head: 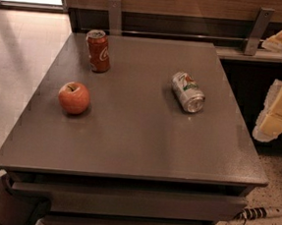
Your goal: Place 7up can upright
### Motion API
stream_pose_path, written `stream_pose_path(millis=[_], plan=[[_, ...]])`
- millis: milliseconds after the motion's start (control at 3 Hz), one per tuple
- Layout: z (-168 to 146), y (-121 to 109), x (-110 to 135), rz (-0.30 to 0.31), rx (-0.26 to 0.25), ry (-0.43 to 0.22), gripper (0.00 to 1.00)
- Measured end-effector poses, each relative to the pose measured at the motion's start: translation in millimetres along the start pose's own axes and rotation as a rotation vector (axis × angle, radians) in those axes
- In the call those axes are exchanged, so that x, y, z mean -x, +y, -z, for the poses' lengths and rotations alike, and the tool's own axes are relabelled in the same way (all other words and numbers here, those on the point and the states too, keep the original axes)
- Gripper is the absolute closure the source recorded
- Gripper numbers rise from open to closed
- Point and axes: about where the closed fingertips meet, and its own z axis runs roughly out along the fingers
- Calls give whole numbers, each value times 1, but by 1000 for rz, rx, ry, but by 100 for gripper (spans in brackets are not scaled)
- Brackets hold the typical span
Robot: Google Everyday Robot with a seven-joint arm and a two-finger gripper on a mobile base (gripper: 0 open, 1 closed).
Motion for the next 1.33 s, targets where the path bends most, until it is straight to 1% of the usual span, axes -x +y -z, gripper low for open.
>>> stream_pose_path(millis=[333, 667, 1000, 1333], plan=[[1, -4, 1, -7, -6, -4, 0], [-11, -37, 6, -101, 19, -12, 0], [-33, -75, 17, -270, 65, -25, 0], [-53, -97, 21, -420, 89, -18, 0]])
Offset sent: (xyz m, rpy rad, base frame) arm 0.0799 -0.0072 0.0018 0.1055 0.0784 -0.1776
